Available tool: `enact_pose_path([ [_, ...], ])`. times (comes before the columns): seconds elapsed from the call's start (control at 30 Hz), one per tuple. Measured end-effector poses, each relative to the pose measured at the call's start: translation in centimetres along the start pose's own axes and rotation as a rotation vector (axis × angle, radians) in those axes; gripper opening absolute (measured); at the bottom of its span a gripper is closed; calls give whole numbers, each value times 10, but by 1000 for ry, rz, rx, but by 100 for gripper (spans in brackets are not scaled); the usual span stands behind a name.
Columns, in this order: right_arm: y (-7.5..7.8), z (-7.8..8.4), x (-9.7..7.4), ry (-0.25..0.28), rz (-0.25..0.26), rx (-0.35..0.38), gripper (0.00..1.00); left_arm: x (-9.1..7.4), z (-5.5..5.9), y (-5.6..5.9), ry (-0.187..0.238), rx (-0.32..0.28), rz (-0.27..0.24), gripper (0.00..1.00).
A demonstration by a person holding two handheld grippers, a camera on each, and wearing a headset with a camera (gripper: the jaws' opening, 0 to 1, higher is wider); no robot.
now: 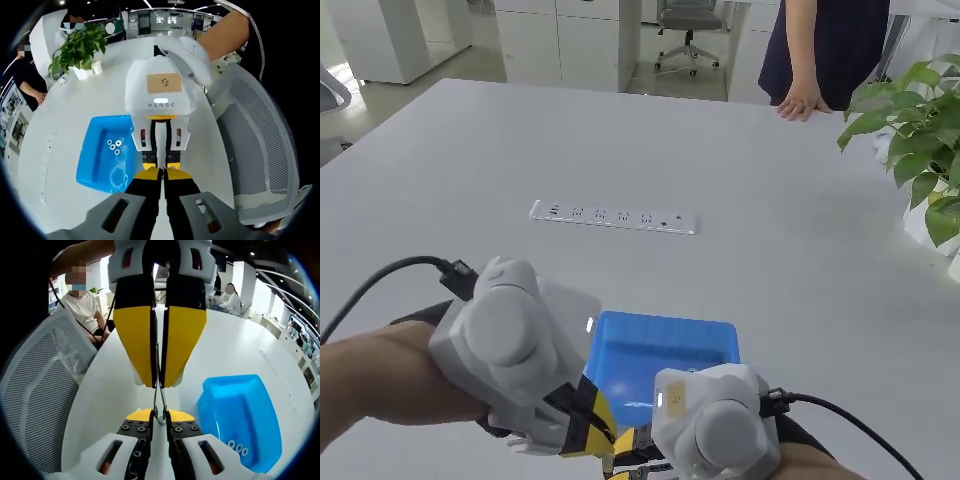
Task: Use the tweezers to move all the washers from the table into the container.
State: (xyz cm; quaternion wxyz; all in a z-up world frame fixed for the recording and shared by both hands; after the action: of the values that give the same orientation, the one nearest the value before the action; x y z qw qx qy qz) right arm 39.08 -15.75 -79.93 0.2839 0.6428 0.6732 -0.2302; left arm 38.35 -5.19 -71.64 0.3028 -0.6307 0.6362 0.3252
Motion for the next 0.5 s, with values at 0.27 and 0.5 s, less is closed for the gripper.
enact_pose_path([
  [0.27, -1, 1, 1, -1, -5, 4, 12, 1, 1, -1, 2, -8, 3, 5],
  [0.5, 0, 2, 1, -6, -5, 8, 12, 1, 1, -3, 10, -16, 3, 5],
])
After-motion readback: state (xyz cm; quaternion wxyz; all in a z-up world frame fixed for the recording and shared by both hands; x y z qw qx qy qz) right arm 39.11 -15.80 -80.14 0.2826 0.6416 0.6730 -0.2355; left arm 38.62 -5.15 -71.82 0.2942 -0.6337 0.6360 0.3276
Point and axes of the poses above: the centre of the closed fingertips' face, and the gripper's own axes: x roughly forward along the fingers, y roughly to its right, z roughly out of its underside, the point moved 10 cm from there along -x, roughly backward along the fingers, and after that the axes turned 3 degrees about z, right-handed, at the moved point
